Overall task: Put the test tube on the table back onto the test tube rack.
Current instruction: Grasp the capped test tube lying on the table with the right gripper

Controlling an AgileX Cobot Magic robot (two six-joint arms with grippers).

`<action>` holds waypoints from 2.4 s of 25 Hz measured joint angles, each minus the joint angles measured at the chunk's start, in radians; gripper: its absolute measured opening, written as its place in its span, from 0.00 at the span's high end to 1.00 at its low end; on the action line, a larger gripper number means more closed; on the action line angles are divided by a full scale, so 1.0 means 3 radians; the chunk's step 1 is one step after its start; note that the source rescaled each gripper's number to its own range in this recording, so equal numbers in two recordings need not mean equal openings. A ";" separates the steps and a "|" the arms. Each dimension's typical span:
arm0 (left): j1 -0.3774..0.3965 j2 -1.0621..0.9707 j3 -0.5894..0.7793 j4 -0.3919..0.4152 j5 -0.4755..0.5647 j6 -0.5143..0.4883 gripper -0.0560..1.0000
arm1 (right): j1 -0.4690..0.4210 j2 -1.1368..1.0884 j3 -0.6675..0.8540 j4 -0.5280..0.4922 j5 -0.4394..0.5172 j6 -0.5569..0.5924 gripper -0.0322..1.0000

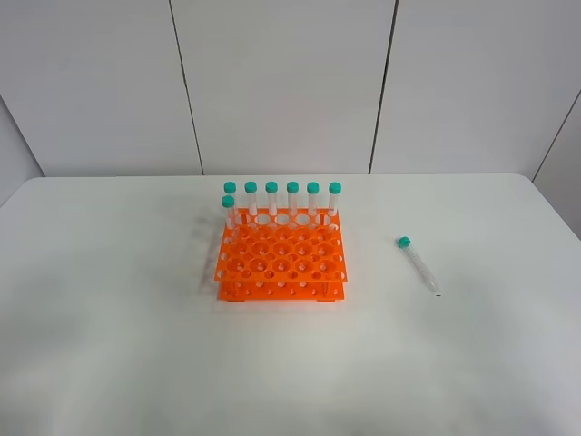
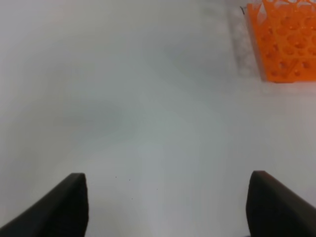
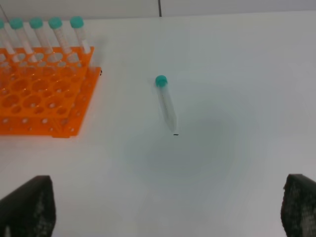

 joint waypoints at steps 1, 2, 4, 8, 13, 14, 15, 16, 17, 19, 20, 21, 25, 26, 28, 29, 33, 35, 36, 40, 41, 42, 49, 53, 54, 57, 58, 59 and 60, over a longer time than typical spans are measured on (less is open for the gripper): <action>0.0000 0.0000 0.0000 0.0000 0.0000 0.0000 0.06 | 0.0000 0.0000 0.0000 0.0000 0.0000 0.0000 0.00; 0.0000 0.0000 0.0000 0.0000 0.0000 0.0000 0.06 | 0.0000 0.0000 0.0000 0.0000 0.0000 0.0000 0.00; 0.0000 0.0000 0.0000 0.0000 0.0000 0.0000 0.06 | 0.0000 0.0000 0.0000 0.0000 0.0000 0.0000 0.00; 0.0000 0.0000 0.0000 0.0000 0.0000 0.0000 0.06 | 0.0000 0.0000 0.0000 0.0000 0.0000 0.0000 0.00; 0.0000 0.0000 0.0000 0.0000 0.0000 0.0000 0.06 | 0.0000 0.0103 -0.0083 -0.0011 0.0000 0.0000 0.00; 0.0000 0.0000 0.0000 0.0000 0.0000 0.0000 0.06 | 0.0000 0.0223 -0.0137 -0.0019 -0.0003 0.0000 0.00; 0.0000 0.0000 0.0000 0.0000 0.0000 0.0000 0.06 | 0.0000 0.0386 -0.0211 -0.0019 -0.0025 0.0000 0.00; 0.0000 0.0000 0.0000 0.0000 0.0000 0.0000 0.06 | 0.0000 0.0548 -0.0298 -0.0022 -0.0058 0.0000 0.00; 0.0000 0.0000 0.0000 0.0000 0.0000 0.0000 0.06 | 0.0000 0.0769 -0.0375 -0.0022 -0.0086 0.0000 0.00; 0.0000 0.0000 0.0000 0.0000 0.0000 0.0000 0.06 | 0.0000 0.1269 -0.0583 -0.0022 -0.0143 0.0000 0.00; 0.0000 0.0000 0.0000 0.0000 0.0000 0.0000 0.06 | 0.0000 0.1488 -0.0693 -0.0022 -0.0160 0.0000 0.00; 0.0000 0.0000 0.0000 0.0000 0.0000 0.0000 0.06 | 0.0000 0.1763 -0.0786 -0.0022 -0.0162 0.0000 0.00; 0.0000 0.0000 0.0000 0.0000 0.0000 0.0000 0.06 | 0.0000 0.2857 -0.1220 -0.0022 -0.0175 0.0000 0.00; 0.0000 0.0000 0.0000 0.0000 0.0000 0.0000 0.06 | 0.0000 0.3140 -0.1336 -0.0022 -0.0175 0.0000 0.00; 0.0000 0.0000 0.0000 0.0000 0.0000 0.0000 0.06 | 0.0000 0.3682 -0.1561 -0.0023 -0.0179 0.0000 0.00; 0.0000 0.0000 0.0000 0.0000 0.0000 0.0000 0.06 | 0.0000 0.3973 -0.1688 -0.0023 -0.0176 -0.0030 0.00; 0.0000 0.0000 0.0000 0.0000 0.0000 0.0000 0.06 | 0.0000 0.4961 -0.2240 -0.0023 -0.0104 -0.0201 0.00; 0.0000 0.0000 0.0000 0.0000 0.0000 -0.0003 0.06 | 0.0000 0.5374 -0.2520 -0.0023 -0.0020 -0.0274 0.00; 0.0000 0.0000 0.0000 0.0000 0.0000 -0.0003 0.06 | 0.0008 0.5569 -0.2664 -0.0023 0.0032 -0.0298 0.00; 0.0000 0.0000 0.0000 0.0000 0.0000 -0.0003 0.06 | 0.0142 0.6043 -0.3025 -0.0049 0.0120 -0.0514 0.00; 0.0000 0.0000 0.0000 0.0000 0.0000 -0.0003 0.06 | 0.0182 0.6093 -0.3054 -0.0065 0.0086 -0.0552 0.00; 0.0000 0.0000 0.0000 0.0000 0.0000 -0.0003 0.06 | 0.0216 0.6143 -0.3065 -0.0079 0.0055 -0.0583 0.00; 0.0000 0.0000 0.0000 0.0000 0.0000 -0.0003 0.06 | 0.0241 0.6335 -0.3081 -0.0144 -0.0105 -0.0797 0.00; 0.0000 0.0000 0.0000 0.0000 0.0000 -0.0003 0.06 | 0.0241 0.6450 -0.3081 -0.0131 -0.0218 -0.0850 0.00; 0.0000 0.0000 0.0000 0.0000 0.0000 -0.0003 0.06 | 0.0241 0.6501 -0.3081 -0.0123 -0.0252 -0.0853 0.00; 0.0000 0.0000 0.0000 0.0000 0.0000 -0.0003 0.06 | 0.0241 0.6679 -0.3084 -0.0122 -0.0361 -0.0859 0.00; 0.0000 0.0000 0.0000 0.0000 0.0000 -0.0003 0.06 | 0.0241 0.6748 -0.3084 -0.0119 -0.0407 -0.0859 0.00; 0.0000 0.0000 0.0000 0.0000 0.0000 -0.0003 0.06 | 0.0241 0.6806 -0.3084 -0.0112 -0.0452 -0.0859 0.00; 0.0000 0.0000 0.0000 0.0000 0.0000 -0.0003 0.06 | 0.0241 0.6876 -0.3084 -0.0105 -0.0477 -0.0859 0.00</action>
